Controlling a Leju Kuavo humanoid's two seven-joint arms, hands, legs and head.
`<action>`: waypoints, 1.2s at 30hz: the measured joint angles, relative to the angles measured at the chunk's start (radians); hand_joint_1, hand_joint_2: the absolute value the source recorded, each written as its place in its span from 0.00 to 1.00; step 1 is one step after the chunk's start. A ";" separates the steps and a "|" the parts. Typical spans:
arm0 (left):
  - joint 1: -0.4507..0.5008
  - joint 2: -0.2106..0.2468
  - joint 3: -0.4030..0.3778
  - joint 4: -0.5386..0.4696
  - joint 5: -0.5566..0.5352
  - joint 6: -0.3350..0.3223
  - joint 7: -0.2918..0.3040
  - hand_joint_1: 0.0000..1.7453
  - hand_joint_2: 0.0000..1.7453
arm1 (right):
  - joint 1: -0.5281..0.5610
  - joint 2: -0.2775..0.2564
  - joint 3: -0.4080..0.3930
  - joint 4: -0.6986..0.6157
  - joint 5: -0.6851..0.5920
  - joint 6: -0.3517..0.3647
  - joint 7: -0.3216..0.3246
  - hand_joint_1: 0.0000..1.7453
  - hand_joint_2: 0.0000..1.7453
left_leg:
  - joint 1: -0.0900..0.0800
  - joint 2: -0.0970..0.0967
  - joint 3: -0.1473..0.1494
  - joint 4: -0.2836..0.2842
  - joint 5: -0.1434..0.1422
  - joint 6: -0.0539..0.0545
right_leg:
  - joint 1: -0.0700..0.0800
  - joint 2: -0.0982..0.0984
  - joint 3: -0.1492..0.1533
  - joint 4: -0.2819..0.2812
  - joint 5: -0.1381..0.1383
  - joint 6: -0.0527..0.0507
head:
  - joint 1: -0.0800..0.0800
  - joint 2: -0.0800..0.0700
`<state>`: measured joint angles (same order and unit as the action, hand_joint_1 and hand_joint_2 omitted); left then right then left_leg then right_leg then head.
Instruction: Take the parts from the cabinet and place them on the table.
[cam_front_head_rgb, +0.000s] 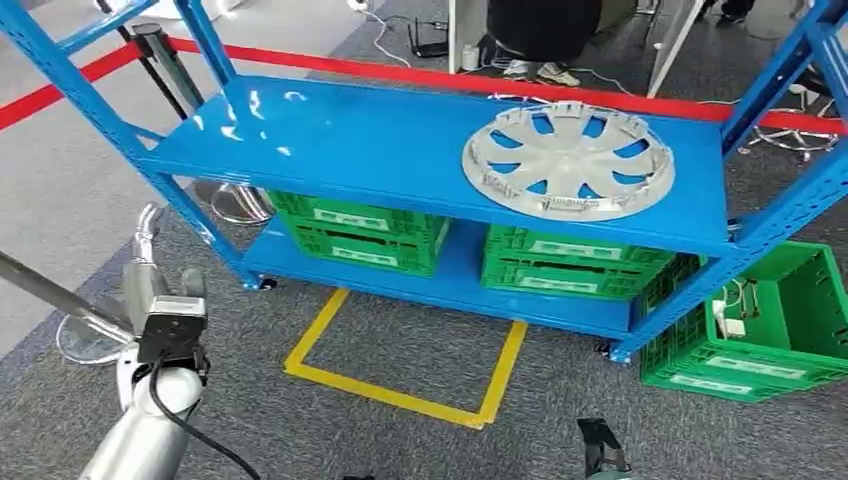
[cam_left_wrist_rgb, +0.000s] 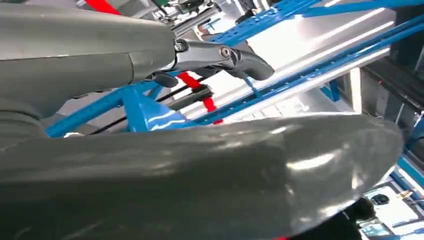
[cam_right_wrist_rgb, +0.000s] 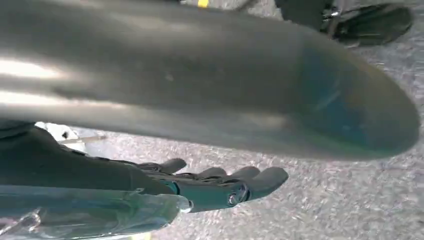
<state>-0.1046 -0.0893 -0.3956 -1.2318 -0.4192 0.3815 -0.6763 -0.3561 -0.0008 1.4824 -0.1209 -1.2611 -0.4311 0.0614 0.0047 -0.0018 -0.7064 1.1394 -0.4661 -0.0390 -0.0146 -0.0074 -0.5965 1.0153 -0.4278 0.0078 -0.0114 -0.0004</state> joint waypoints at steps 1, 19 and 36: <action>-0.003 0.000 0.000 0.008 0.010 -0.001 0.003 0.00 0.00 | 0.000 0.001 0.000 0.000 -0.003 0.001 -0.002 0.00 0.00 | -0.009 0.006 0.020 -0.077 0.080 0.013 | 0.000 -0.002 0.011 0.000 -0.008 0.001 | 0.001 0.000; -0.133 -0.032 0.262 0.677 0.197 -0.050 0.058 0.00 0.00 | -0.006 -0.003 0.000 0.000 -0.058 -0.011 -0.030 0.00 1.00 | -0.013 -0.035 0.102 -0.168 0.074 0.032 | 0.015 0.020 -0.011 -0.012 0.024 0.020 | 0.013 0.000; -0.154 -0.038 0.281 0.761 0.196 -0.050 0.058 0.00 0.00 | -0.006 -0.003 0.000 0.000 -0.059 -0.014 -0.030 0.00 1.00 | -0.008 -0.034 0.107 -0.178 0.075 0.021 | 0.022 0.021 -0.012 -0.009 0.019 0.009 | 0.013 0.000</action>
<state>-0.2586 -0.1274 -0.1145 -0.4711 -0.2228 0.3319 -0.6180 -0.3621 -0.0034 1.4828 -0.1209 -1.3199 -0.4448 0.0317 -0.0035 -0.0359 -0.5997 0.9616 -0.3908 -0.0177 0.0070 0.0140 -0.6085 1.0060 -0.4090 0.0164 0.0015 -0.0004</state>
